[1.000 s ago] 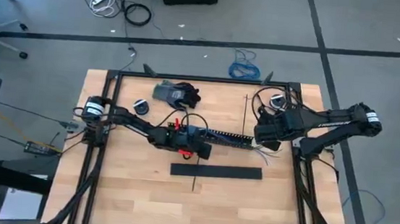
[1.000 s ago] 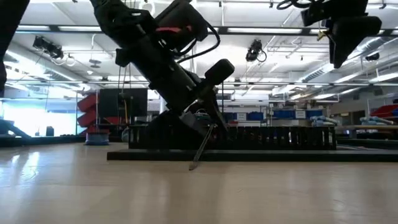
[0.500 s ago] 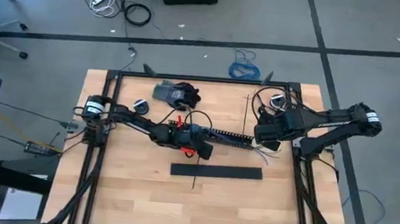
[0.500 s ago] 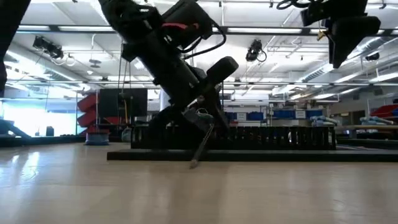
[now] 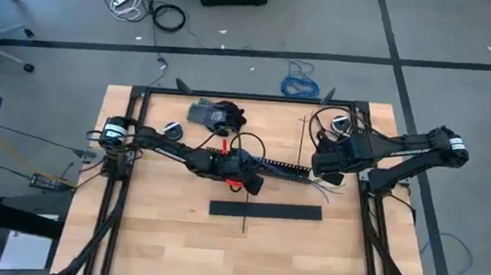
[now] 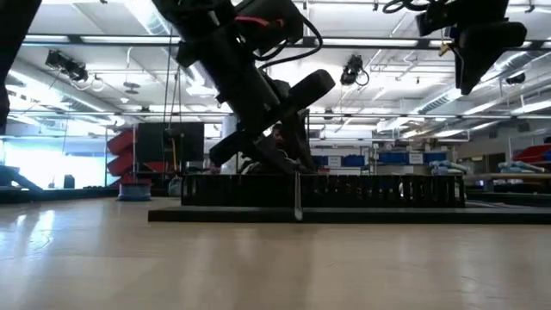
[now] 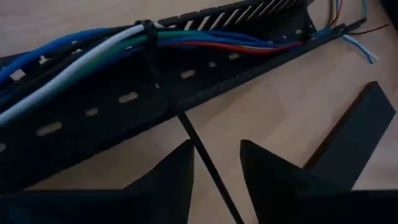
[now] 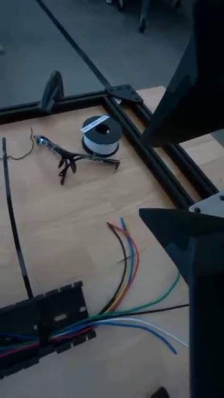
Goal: Ziptie cables
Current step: Put the ziptied wire cables into the black cable duct
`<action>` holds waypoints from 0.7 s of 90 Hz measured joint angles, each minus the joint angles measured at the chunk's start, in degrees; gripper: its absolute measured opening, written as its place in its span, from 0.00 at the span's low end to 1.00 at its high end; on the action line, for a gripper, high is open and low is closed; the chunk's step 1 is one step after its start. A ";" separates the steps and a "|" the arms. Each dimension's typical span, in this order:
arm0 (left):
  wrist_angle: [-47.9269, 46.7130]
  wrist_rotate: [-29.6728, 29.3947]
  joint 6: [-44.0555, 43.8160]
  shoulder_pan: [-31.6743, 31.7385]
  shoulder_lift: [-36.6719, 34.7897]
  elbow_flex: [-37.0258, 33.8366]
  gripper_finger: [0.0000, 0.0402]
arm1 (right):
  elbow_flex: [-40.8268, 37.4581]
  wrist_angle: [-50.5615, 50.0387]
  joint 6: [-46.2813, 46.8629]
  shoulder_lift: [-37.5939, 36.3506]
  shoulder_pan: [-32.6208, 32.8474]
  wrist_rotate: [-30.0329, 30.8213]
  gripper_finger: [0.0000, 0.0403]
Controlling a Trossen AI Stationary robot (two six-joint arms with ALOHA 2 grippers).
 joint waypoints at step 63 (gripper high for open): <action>-4.13 -0.13 2.58 0.79 0.66 -0.04 0.00 | 0.04 -0.24 0.00 0.00 0.02 -0.09 0.41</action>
